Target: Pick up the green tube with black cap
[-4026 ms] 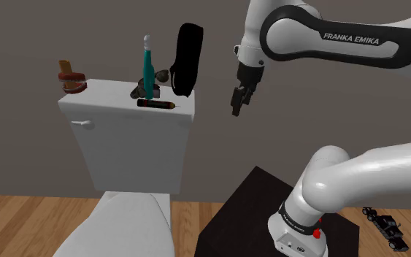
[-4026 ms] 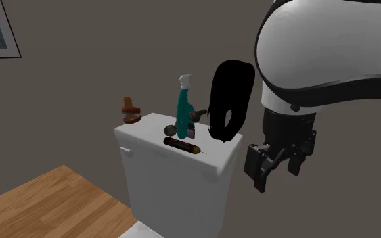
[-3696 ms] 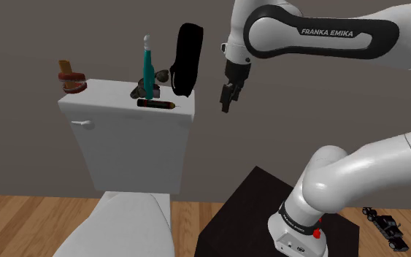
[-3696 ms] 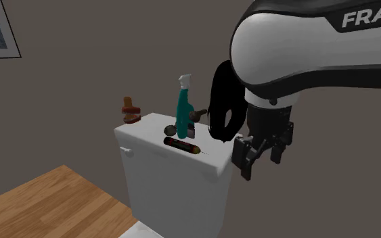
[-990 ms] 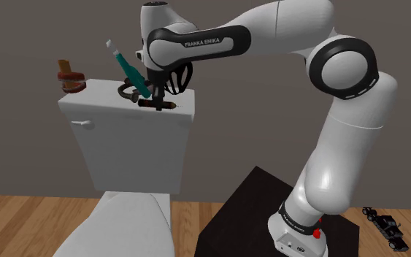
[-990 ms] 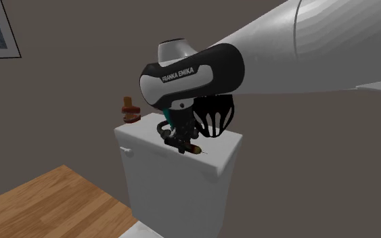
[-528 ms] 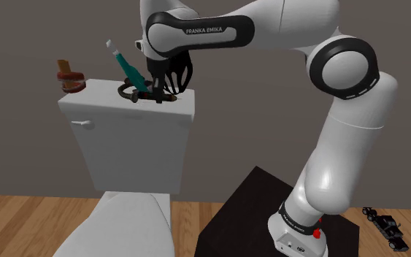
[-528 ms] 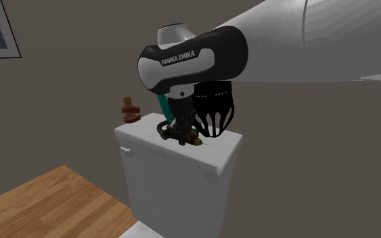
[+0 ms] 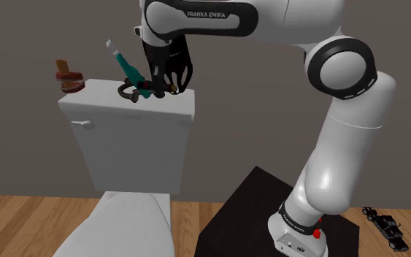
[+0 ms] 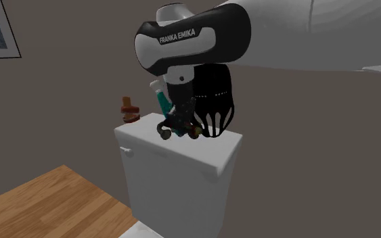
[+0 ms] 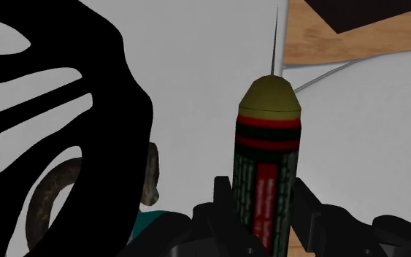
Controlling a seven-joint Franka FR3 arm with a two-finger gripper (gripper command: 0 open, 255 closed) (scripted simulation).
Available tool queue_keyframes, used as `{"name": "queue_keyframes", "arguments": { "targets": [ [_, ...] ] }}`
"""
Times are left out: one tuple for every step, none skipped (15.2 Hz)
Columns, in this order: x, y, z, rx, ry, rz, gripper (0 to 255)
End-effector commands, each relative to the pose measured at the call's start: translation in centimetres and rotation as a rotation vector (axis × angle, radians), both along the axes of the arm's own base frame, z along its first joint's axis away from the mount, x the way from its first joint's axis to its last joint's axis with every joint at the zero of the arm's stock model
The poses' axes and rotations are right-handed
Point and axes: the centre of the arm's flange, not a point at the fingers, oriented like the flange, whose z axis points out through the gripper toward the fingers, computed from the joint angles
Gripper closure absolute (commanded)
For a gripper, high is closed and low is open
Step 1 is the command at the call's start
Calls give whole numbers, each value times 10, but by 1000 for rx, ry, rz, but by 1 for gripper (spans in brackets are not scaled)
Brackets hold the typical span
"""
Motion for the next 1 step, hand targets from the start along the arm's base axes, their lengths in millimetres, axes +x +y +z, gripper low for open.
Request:
{"name": "queue_keyframes", "arguments": {
  "targets": [
    [0,0,2,0,0,0,255]
  ]
}}
